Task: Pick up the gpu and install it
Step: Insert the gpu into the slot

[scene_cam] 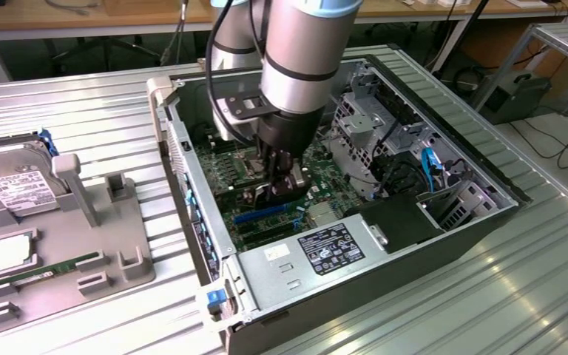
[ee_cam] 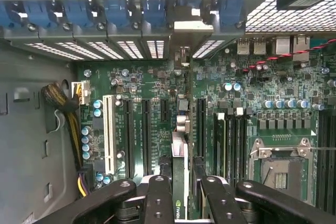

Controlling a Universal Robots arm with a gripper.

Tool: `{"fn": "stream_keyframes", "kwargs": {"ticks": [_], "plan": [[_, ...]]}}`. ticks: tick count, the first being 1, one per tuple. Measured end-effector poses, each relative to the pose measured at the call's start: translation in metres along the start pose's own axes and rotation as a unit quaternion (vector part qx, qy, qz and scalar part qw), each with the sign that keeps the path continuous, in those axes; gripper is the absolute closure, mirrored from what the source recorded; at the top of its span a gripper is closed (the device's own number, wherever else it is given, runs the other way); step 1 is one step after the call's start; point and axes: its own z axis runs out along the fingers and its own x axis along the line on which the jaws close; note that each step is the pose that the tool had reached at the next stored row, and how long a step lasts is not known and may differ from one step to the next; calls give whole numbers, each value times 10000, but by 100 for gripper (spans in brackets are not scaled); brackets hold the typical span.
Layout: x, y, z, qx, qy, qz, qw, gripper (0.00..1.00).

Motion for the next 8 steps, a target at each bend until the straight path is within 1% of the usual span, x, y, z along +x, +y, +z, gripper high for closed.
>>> {"fn": "stream_keyframes", "kwargs": {"ticks": [2, 4, 5, 7, 8], "plan": [[-4, 3, 19, -2, 2, 7, 10000, 74], [-11, 4, 46, -17, 16, 21, 10000, 74], [-14, 4, 55, -29, 18, 26, 10000, 74], [-20, 4, 72, -77, 20, 32, 10000, 74], [-21, 4, 77, -93, 20, 33, 9999, 74]]}}
